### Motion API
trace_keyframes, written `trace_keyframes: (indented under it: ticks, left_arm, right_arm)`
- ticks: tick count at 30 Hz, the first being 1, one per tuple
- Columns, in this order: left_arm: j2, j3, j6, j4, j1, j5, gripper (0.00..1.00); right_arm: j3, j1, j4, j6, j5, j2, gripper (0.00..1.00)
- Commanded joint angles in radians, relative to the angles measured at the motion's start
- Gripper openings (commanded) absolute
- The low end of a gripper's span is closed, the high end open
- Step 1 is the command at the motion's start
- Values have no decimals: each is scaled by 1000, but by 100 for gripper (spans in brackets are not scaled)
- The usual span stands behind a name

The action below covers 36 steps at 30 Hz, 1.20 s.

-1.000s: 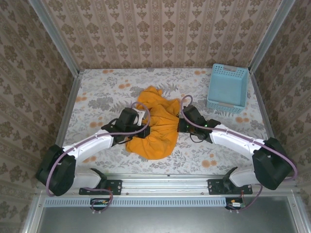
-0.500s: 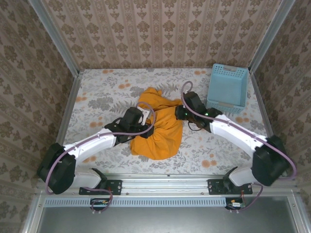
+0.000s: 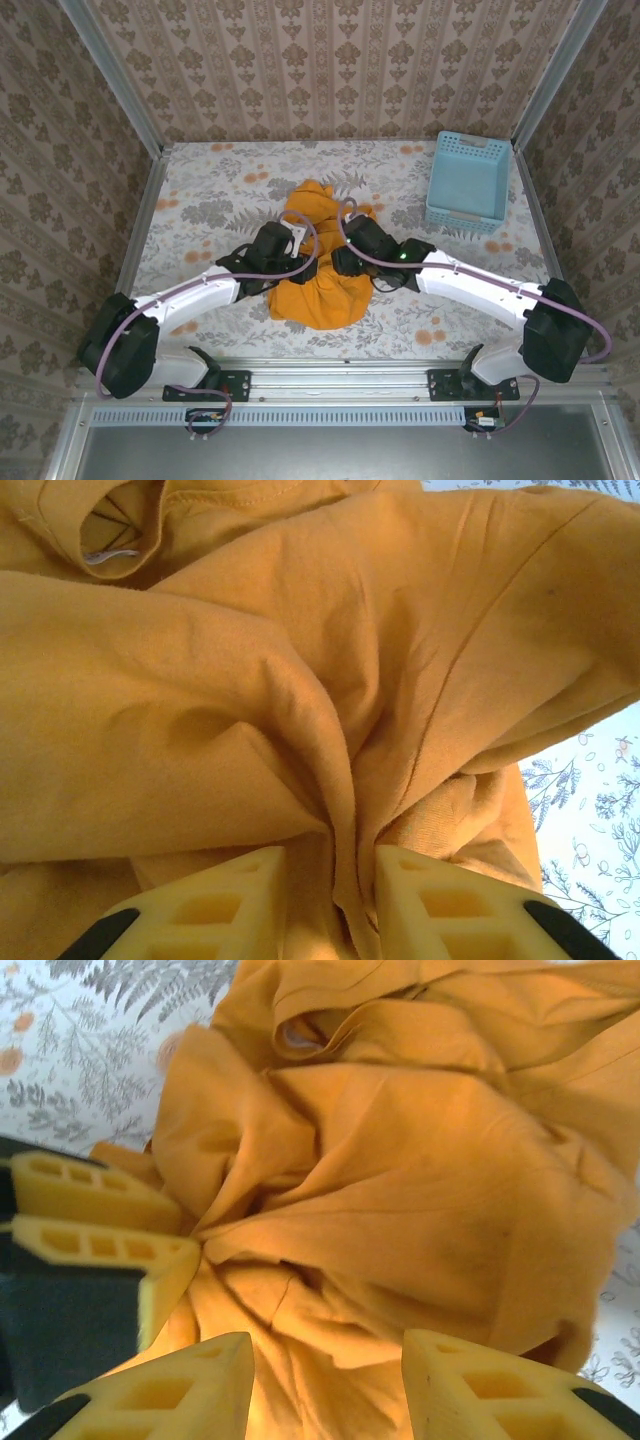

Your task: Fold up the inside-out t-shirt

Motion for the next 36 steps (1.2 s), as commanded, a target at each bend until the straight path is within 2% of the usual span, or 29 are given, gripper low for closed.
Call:
trace_keyframes:
  ticks: [1,3,5,9,14,20,23,26,33,36]
  left_arm:
    - [2,6,-19,14,5,14,29]
    - [-1,3,-23,14,5,10,27]
    - [-5,-2,-26,20,5,9,26]
    - [5,2,-25,36,4,35,26]
    - [5,-5,-26,49,-6,46,26]
    - [6,-13,-28,60,-9,47,26]
    - [12,-12,-27,64,-11,58,25]
    - [13,-15,-26,69,-15,59,25]
    - [12,-21,-29,76,-23,58,25]
    - [8,-24,-29,72,-23,45,25]
  right_arm:
    - [-16,36,-32,56,99,-15,45]
    - [-38,53,-25,68,150,-72,46]
    - [-50,42,-23,92,142,-82,46]
    - [-50,11,36,116,-19,-29,48]
    - [-77,-28,103,236,-60,59,47]
    - [-80,-39,131,309,-11,115,46]
    - [-78,-46,176,313,-5,136,46]
    - [-51,-52,181,302,8,168,39]
    - [-13,-56,150,277,59,228,39]
    - [2,-55,138,258,82,238,30]
